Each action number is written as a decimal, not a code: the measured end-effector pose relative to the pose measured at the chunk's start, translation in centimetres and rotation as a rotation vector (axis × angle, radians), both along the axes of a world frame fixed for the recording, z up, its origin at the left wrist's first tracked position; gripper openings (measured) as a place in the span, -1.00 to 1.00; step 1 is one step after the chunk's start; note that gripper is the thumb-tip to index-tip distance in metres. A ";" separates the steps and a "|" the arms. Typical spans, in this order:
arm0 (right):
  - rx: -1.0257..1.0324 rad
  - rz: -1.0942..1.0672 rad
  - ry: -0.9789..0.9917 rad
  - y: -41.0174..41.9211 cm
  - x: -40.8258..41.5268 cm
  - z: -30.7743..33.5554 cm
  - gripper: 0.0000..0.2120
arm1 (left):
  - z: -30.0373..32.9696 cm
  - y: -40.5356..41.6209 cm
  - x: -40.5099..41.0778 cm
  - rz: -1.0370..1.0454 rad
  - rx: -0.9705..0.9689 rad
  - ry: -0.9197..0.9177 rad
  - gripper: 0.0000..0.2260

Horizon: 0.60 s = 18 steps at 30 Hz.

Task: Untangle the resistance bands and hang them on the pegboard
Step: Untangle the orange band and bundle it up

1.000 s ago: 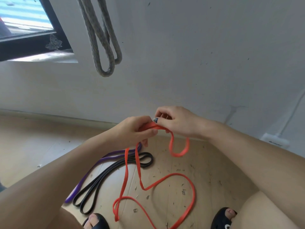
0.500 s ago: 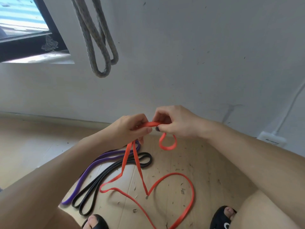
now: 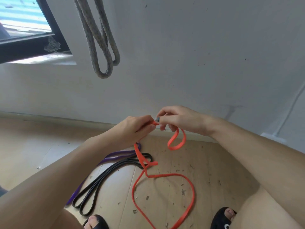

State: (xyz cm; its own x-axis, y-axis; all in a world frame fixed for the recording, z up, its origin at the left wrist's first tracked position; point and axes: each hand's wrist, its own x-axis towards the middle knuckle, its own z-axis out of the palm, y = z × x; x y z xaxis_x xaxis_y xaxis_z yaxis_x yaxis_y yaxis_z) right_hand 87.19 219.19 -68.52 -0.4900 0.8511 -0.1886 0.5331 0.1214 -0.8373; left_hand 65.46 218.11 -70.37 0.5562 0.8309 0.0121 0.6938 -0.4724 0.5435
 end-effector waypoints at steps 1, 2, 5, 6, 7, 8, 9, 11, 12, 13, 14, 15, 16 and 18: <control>0.009 -0.010 -0.003 -0.1 -0.4 -0.2 -0.73 | 0.0 0.0 0.1 -0.010 0.005 -0.023 -0.87; 0.035 -0.020 -0.016 -0.3 -0.7 -0.4 -0.65 | 0.0 0.0 0.2 -0.012 0.004 -0.036 -0.86; 0.094 -0.045 -0.060 -0.2 -0.9 -0.4 -0.62 | -0.3 0.0 -0.2 0.005 -0.042 -0.005 -0.84; 0.090 -0.064 -0.040 0.0 -0.7 0.0 -0.62 | -0.4 0.0 -0.4 -0.004 -0.054 0.021 -0.84; 0.080 -0.099 0.005 0.3 -0.3 0.3 -0.63 | -0.7 0.0 -0.5 -0.022 -0.056 0.047 -0.83; 0.071 -0.143 0.051 0.7 0.3 0.8 -0.64 | -0.9 0.0 -0.6 -0.036 -0.060 0.056 -0.82; 0.072 -0.182 0.076 1.0 0.9 1.2 -0.64 | -1.1 -0.1 -0.6 -0.033 -0.071 0.045 -0.81; 0.087 -0.224 0.045 1.4 2.1 1.3 -0.67 | -1.1 0.0 -0.5 -0.003 -0.081 0.026 -0.80; 0.086 -0.225 0.010 1.5 2.6 1.2 -0.68 | -0.9 0.0 -0.3 -0.005 -0.063 0.033 -0.81; 0.077 -0.211 -0.033 1.6 2.8 0.9 -0.68 | -0.8 0.0 -0.2 -0.018 -0.036 0.054 -0.81; 0.060 -0.182 -0.071 1.5 2.9 0.8 -0.68 | -0.8 0.0 -0.2 -0.031 -0.018 0.073 -0.82; 0.037 -0.147 -0.098 1.4 2.7 0.6 -0.69 | -0.8 0.0 -0.2 -0.040 -0.010 0.082 -0.81; 0.011 -0.115 -0.110 1.2 2.4 0.6 -0.69 | -0.8 -0.1 -0.3 -0.046 -0.008 0.077 -0.81; -0.016 -0.076 -0.110 0.7 1.6 0.4 -0.67 | -0.6 -0.2 -0.3 -0.054 -0.020 0.040 -0.83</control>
